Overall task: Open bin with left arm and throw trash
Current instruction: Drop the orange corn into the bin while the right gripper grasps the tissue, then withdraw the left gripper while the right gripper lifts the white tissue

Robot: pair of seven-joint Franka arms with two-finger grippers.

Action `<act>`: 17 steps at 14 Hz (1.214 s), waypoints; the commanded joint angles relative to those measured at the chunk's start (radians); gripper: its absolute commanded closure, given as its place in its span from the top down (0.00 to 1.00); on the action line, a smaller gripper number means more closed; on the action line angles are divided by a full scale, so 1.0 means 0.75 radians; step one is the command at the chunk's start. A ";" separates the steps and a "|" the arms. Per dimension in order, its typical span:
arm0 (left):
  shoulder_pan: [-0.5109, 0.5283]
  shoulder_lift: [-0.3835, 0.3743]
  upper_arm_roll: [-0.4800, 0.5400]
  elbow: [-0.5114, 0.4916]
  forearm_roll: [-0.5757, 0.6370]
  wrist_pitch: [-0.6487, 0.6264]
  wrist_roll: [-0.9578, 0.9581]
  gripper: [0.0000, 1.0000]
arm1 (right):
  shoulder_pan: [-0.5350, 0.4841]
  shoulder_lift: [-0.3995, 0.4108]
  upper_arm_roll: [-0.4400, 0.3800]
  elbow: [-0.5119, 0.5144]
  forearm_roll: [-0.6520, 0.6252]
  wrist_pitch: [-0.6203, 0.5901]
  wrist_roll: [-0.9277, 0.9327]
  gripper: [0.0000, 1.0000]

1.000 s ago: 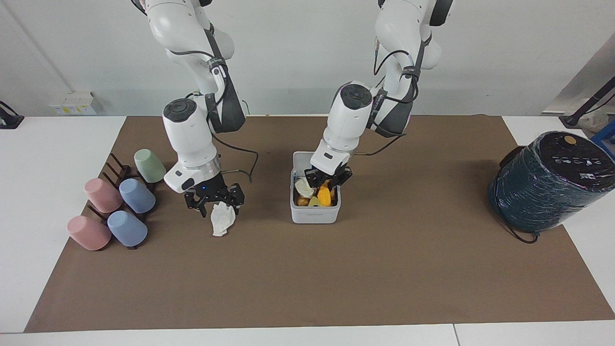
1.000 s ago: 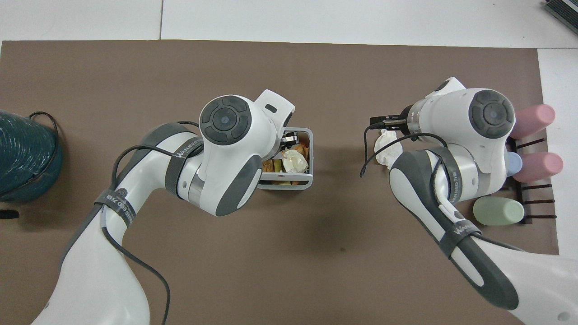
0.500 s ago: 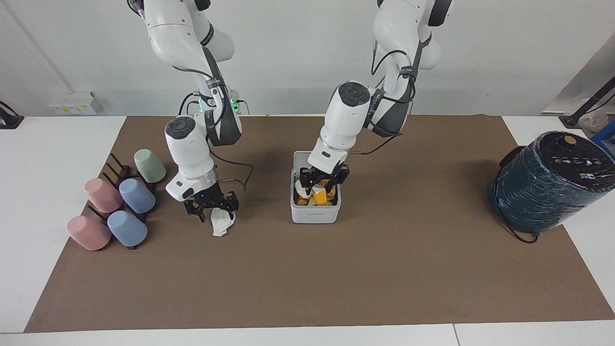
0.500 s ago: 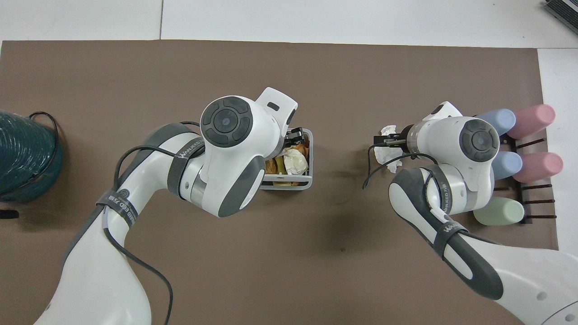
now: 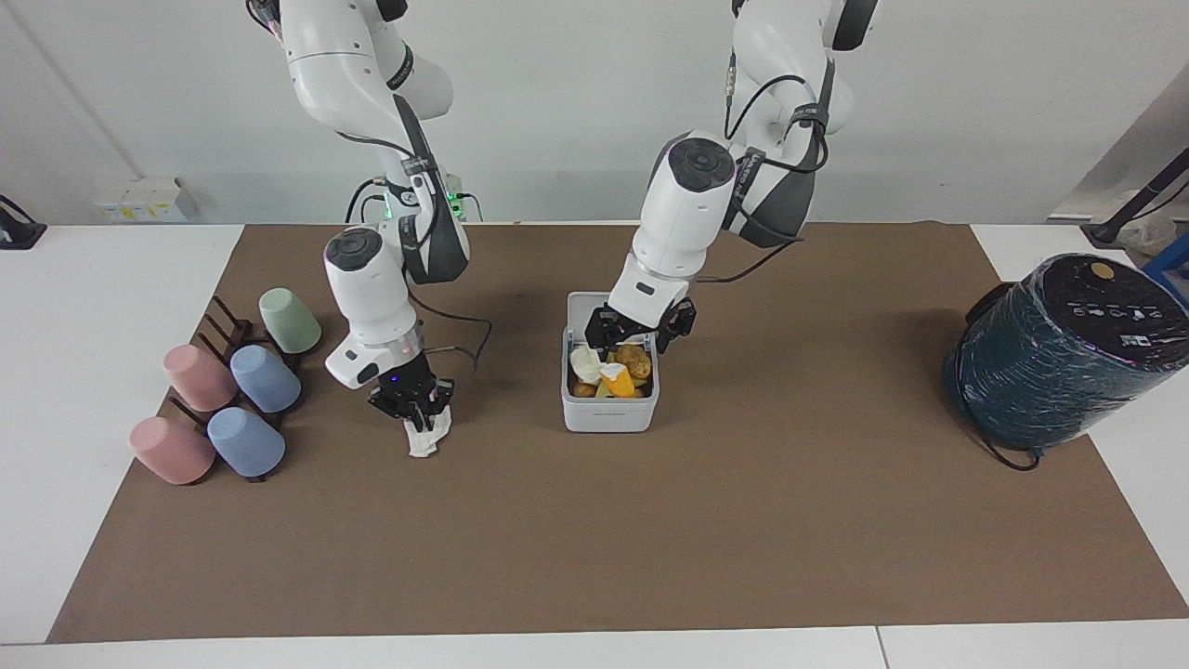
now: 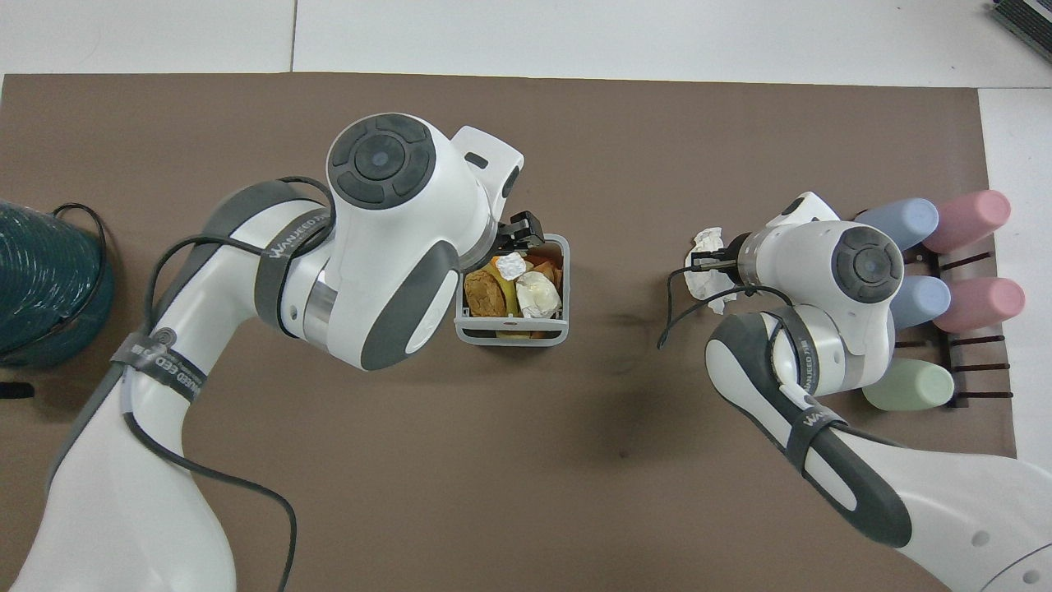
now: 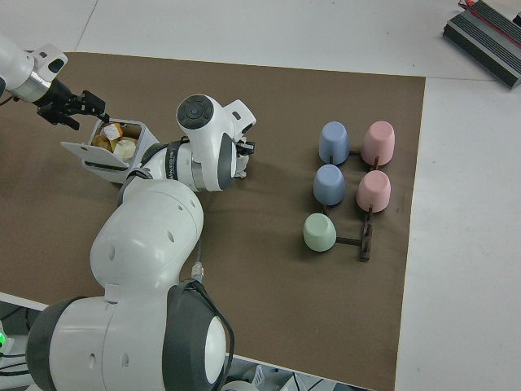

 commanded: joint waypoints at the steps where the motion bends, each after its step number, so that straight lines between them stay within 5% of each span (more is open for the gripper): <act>1: 0.069 0.006 0.003 0.137 -0.014 -0.178 0.011 1.00 | -0.010 -0.042 0.015 -0.010 0.012 0.006 -0.019 0.00; 5: 0.226 -0.010 0.009 0.296 0.041 -0.503 0.143 1.00 | 0.000 -0.074 0.015 0.094 0.012 -0.156 0.001 0.00; 9: 0.439 -0.121 0.011 0.295 0.094 -0.599 0.413 1.00 | 0.022 -0.138 0.025 0.239 0.012 -0.417 0.042 0.00; 12: 0.566 -0.196 0.003 0.274 0.098 -0.596 0.601 1.00 | 0.143 -0.150 0.025 0.500 0.012 -0.724 0.275 0.00; 17: 0.607 -0.233 0.009 0.193 0.098 -0.537 0.712 1.00 | 0.364 -0.130 0.027 0.581 0.037 -0.686 0.686 0.00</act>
